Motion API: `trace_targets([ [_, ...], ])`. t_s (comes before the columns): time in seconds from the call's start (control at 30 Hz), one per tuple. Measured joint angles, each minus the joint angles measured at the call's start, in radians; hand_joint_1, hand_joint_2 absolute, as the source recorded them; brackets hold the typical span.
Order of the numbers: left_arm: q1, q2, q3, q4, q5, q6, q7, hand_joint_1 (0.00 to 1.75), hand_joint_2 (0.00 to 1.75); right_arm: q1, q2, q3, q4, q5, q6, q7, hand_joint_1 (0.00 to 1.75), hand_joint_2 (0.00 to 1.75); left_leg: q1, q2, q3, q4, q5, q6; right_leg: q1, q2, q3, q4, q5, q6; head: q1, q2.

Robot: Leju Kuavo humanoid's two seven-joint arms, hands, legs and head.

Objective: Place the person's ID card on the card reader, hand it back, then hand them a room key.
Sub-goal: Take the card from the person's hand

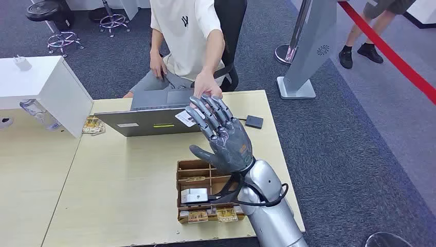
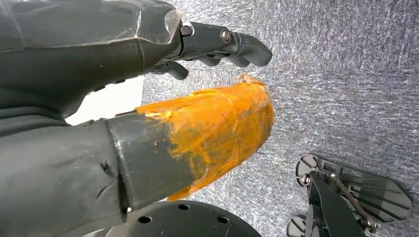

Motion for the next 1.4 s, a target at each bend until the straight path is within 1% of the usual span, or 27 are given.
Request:
trace_targets([
  [0.17, -0.001, 0.000, -0.006, 0.000, 0.000, 0.000, 0.007, 0.00, 0.00, -0.018, 0.019, -0.062, 0.018, 0.038, 0.000, 0.000, 0.00, 1.75, 0.000, 0.000, 0.000, 0.000, 0.000, 0.000, 0.000, 0.000, 0.000, 0.000, 0.000, 0.000, 0.000, 0.000],
  [0.2, -0.001, 0.000, -0.008, 0.000, 0.000, 0.000, 0.009, 0.00, 0.00, -0.021, 0.023, -0.074, 0.021, 0.045, 0.000, 0.000, 0.10, 1.75, 0.000, 0.000, 0.000, 0.000, 0.000, 0.000, 0.000, 0.000, 0.000, 0.000, 0.000, 0.000, 0.000, 0.000],
  [0.23, -0.001, 0.000, -0.010, 0.000, 0.000, 0.000, 0.010, 0.00, 0.00, -0.024, 0.026, -0.085, 0.025, 0.052, 0.000, 0.000, 0.42, 1.75, 0.000, 0.000, 0.000, 0.000, 0.000, 0.000, 0.000, 0.000, 0.000, 0.000, 0.000, 0.000, 0.000, 0.000],
  [0.3, -0.001, 0.000, -0.013, 0.000, 0.000, 0.000, 0.012, 0.00, 0.00, -0.027, 0.032, -0.104, 0.031, 0.064, 0.000, 0.000, 1.21, 1.75, 0.000, 0.000, 0.000, 0.000, 0.000, 0.000, 0.000, 0.000, 0.000, 0.000, 0.000, 0.000, 0.000, 0.000],
  [0.33, -0.001, 0.000, -0.014, 0.000, 0.000, 0.000, 0.014, 0.00, 0.00, -0.029, 0.034, -0.112, 0.034, 0.067, 0.000, 0.000, 1.54, 1.75, 0.000, 0.000, 0.000, 0.000, 0.000, 0.000, 0.000, 0.000, 0.000, 0.000, 0.000, 0.000, 0.000, 0.000],
  [0.37, -0.001, 0.000, -0.015, 0.000, 0.000, -0.001, 0.015, 0.00, 0.00, -0.030, 0.036, -0.119, 0.037, 0.069, 0.000, 0.000, 1.66, 1.75, 0.000, 0.000, 0.000, 0.000, 0.000, 0.000, 0.000, 0.000, 0.000, 0.000, 0.000, 0.000, 0.000, 0.000],
  [0.4, -0.001, 0.000, -0.015, 0.000, 0.000, -0.001, 0.016, 0.00, 0.00, -0.031, 0.037, -0.124, 0.039, 0.070, 0.000, 0.000, 1.72, 1.75, 0.000, 0.000, 0.000, 0.000, 0.000, 0.000, 0.000, 0.000, 0.000, 0.000, 0.000, 0.000, 0.000, 0.000],
  [0.43, -0.001, 0.000, -0.016, 0.000, 0.000, -0.001, 0.017, 0.00, 0.00, -0.031, 0.039, -0.129, 0.041, 0.071, 0.000, 0.000, 1.75, 1.75, 0.000, 0.000, 0.000, 0.000, 0.000, 0.000, 0.000, 0.000, 0.000, 0.000, 0.000, 0.000, 0.000, 0.000],
  [0.9, -0.001, 0.002, -0.016, 0.000, 0.001, -0.011, 0.014, 0.00, 0.00, -0.025, 0.042, -0.159, 0.063, 0.088, 0.000, 0.008, 1.75, 1.75, 0.000, 0.000, 0.000, 0.000, 0.000, 0.000, 0.000, 0.000, 0.000, 0.000, 0.000, 0.000, 0.000, 0.000],
  [1.03, -0.001, 0.002, -0.016, 0.000, 0.002, -0.011, 0.017, 0.00, 0.00, -0.012, 0.042, -0.163, 0.068, 0.062, 0.000, 0.007, 1.75, 1.75, 0.000, 0.000, 0.000, 0.000, 0.000, 0.000, 0.000, 0.000, 0.000, 0.000, 0.000, 0.000, 0.000, 0.000],
  [1.23, -0.001, 0.002, -0.018, 0.000, 0.006, -0.016, 0.016, 0.00, 0.00, -0.006, 0.042, -0.161, 0.096, -0.055, 0.000, 0.007, 1.75, 1.75, 0.000, 0.000, 0.000, 0.000, 0.000, 0.000, 0.000, 0.000, 0.000, 0.000, 0.000, 0.000, 0.000, 0.000],
  [1.3, -0.001, 0.003, -0.019, 0.000, 0.009, -0.021, 0.014, 0.00, 0.00, -0.006, 0.042, -0.148, 0.114, -0.142, 0.000, 0.007, 1.75, 1.75, 0.000, 0.000, 0.000, 0.000, 0.000, 0.000, 0.000, 0.000, 0.000, 0.000, 0.000, 0.000, 0.000, 0.000],
  [1.4, -0.001, 0.004, -0.019, 0.000, 0.010, -0.023, 0.010, 0.00, 0.00, -0.006, 0.040, -0.108, 0.156, -0.317, 0.001, 0.008, 1.75, 1.75, 0.000, 0.000, 0.000, 0.000, 0.000, 0.000, 0.000, 0.000, 0.000, 0.000, 0.000, 0.000, 0.000, 0.000],
])
